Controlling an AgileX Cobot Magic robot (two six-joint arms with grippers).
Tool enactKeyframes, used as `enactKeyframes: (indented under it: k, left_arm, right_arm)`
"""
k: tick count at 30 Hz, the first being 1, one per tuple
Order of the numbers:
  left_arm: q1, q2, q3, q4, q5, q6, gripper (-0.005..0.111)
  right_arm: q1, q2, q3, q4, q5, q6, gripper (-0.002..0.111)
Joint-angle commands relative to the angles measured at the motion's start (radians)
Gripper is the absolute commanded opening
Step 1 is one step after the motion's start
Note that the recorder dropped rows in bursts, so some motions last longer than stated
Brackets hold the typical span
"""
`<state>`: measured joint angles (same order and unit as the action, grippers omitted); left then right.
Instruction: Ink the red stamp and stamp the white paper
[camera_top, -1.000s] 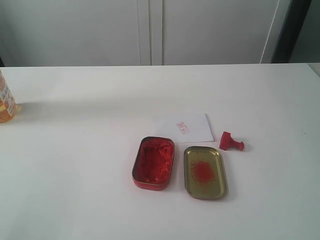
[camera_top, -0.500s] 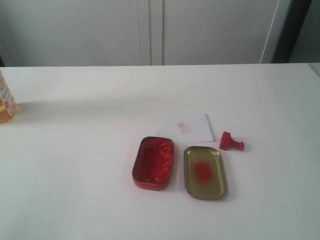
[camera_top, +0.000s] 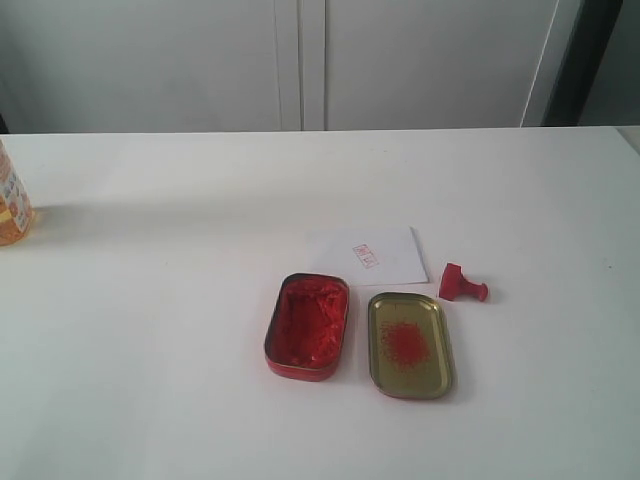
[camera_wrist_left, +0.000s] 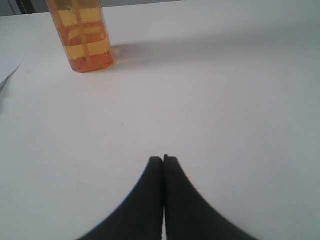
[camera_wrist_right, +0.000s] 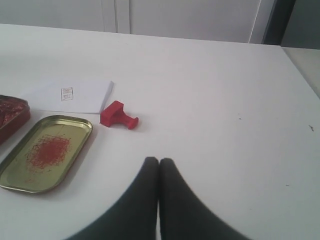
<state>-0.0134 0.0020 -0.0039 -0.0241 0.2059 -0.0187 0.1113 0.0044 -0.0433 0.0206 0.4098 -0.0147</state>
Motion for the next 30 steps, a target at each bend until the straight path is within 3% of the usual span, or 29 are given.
enactKeyframes:
  k: [1, 30]
  left_arm:
    - [0.001, -0.002, 0.004, 0.0, -0.003, -0.004, 0.0]
    - [0.001, -0.002, 0.004, 0.0, -0.003, -0.004, 0.0]
  right_arm:
    - [-0.004, -0.004, 0.027, -0.001, -0.03, 0.004, 0.0]
    - [-0.062, -0.004, 0.043, -0.001, -0.06, 0.004, 0.0]
